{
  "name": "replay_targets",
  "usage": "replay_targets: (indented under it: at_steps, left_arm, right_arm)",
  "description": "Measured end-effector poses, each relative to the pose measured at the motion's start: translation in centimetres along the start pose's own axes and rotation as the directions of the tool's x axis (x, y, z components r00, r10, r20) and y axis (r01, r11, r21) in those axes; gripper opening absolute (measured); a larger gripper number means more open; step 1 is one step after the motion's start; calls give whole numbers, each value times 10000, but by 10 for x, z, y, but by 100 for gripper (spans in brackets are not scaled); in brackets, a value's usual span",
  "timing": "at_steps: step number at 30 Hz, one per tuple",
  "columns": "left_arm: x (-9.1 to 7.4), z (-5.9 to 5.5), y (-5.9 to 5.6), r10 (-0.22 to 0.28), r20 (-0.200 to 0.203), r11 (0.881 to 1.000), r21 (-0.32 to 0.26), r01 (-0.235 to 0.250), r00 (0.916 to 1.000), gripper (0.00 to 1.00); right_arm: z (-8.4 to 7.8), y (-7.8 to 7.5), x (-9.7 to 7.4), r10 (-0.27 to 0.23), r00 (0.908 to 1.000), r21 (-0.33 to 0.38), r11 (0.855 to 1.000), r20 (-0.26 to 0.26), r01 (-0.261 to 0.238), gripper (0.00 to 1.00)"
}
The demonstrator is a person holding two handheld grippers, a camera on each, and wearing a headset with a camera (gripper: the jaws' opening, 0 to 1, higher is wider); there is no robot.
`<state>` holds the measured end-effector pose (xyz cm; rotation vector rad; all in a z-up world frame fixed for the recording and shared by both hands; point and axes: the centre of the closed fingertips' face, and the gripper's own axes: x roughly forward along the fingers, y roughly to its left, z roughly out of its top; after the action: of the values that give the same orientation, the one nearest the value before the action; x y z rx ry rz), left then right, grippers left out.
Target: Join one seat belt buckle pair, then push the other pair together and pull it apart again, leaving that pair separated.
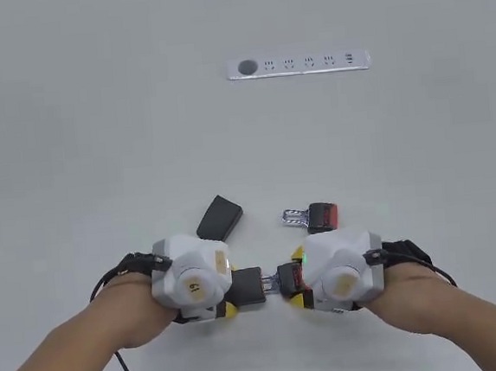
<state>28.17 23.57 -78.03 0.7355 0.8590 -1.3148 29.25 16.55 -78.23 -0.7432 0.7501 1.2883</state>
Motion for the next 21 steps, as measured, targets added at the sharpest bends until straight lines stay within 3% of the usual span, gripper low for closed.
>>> replay_targets:
  at_steps: [10, 17, 18, 21]
  left_arm:
    - [0, 1, 0, -75, 59, 9999, 100, 74, 10000, 33]
    - [0, 1, 1, -96, -27, 9996, 266, 97, 10000, 32]
    - [0, 1, 1, -113, 5, 9996, 246, 113, 9999, 32]
    - [0, 2, 1, -115, 32, 9996, 251, 114, 9999, 32]
  right_arm:
    - [13, 4, 5, 48, 9998, -149, 9999, 188, -45, 32]
    - [17, 4, 7, 131, 9996, 33, 9999, 256, -132, 32]
    - [14, 6, 5, 203, 9998, -135, 9997, -16, -203, 32]
    - [12, 6, 11, 93, 9998, 50, 9999, 155, -94, 32]
